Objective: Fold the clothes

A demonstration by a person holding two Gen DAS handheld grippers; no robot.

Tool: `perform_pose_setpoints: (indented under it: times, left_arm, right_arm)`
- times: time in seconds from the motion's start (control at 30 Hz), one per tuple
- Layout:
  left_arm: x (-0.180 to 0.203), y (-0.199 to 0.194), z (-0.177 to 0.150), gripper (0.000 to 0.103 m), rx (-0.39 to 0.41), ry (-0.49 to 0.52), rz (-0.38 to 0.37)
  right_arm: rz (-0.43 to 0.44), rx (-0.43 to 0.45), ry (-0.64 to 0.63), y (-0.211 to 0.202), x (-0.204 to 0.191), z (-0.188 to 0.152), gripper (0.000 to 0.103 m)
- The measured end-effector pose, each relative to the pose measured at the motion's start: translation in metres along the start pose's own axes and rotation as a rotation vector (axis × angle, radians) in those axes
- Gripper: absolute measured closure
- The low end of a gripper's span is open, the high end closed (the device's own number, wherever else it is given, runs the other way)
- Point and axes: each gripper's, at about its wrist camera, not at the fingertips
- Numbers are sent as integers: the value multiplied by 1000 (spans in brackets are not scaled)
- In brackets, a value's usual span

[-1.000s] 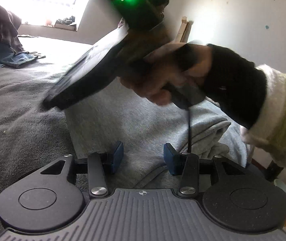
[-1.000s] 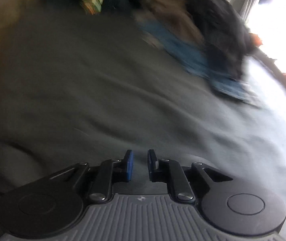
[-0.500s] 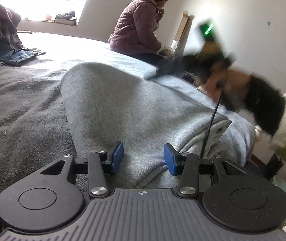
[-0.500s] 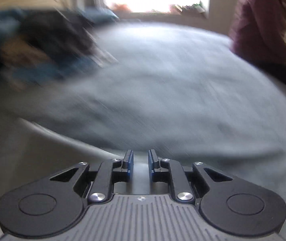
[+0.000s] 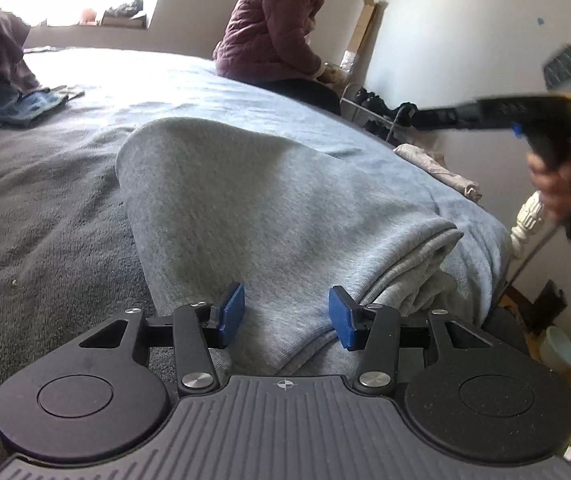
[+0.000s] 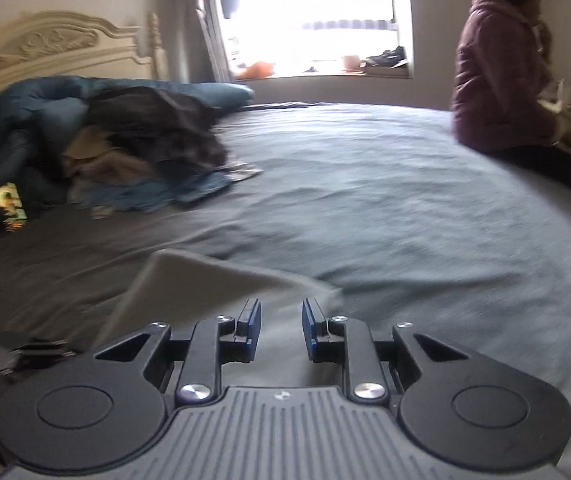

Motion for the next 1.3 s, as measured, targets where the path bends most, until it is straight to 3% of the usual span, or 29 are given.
perform_pose_setpoints:
  times: [0.07, 0.2, 0.37, 0.47, 0.57, 0.7, 0.77, 0.97, 1.0, 1.07, 1.13, 1.3]
  left_arm:
    - [2, 0, 2, 56, -14, -5, 13]
    - [5, 1, 2, 55, -23, -1, 23]
    - [-1, -1, 2, 55, -26, -22, 7]
    - [-2, -1, 2, 55, -26, -32, 1]
    - [0, -1, 1, 55, -21, -27, 6]
    - [2, 1, 1, 55, -21, -24, 11]
    - [4, 0, 1, 55, -25, -7, 23]
    - [5, 0, 0, 54, -22, -10, 31]
    - [5, 0, 0, 54, -20, -11, 34]
    - [6, -2, 0, 54, -15, -15, 40]
    - [8, -8, -1, 54, -8, -26, 53]
    - [10, -51, -11, 50, 53, -66, 60]
  right_arm:
    - [18, -20, 23, 19, -7, -11, 79]
    - [-25, -149, 47, 63, -12, -51, 80]
    - [-53, -80, 105, 28, -12, -39, 77]
    - [-16, -6, 88, -6, -25, -34, 77]
    - [-27, -34, 43, -5, -37, -52, 77]
    - [-47, -74, 114, 17, -24, -85, 79]
    - [-49, -55, 145, 5, -25, -72, 79]
    - [-10, 69, 8, -27, -65, -57, 77]
    - [-3, 61, -19, -24, -71, -61, 77]
    - [-36, -53, -50, 8, -75, -81, 77]
    - [-53, -18, -57, 16, -76, -97, 77]
    - [-82, -27, -78, 11, -84, -83, 76]
Point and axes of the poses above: each gripper's, at about its wrist camera, not at the fingertips, and y roughly the way its jaws point, x to its right, z to its top, and after that the axes turned 5 degrees about -z, right-handed
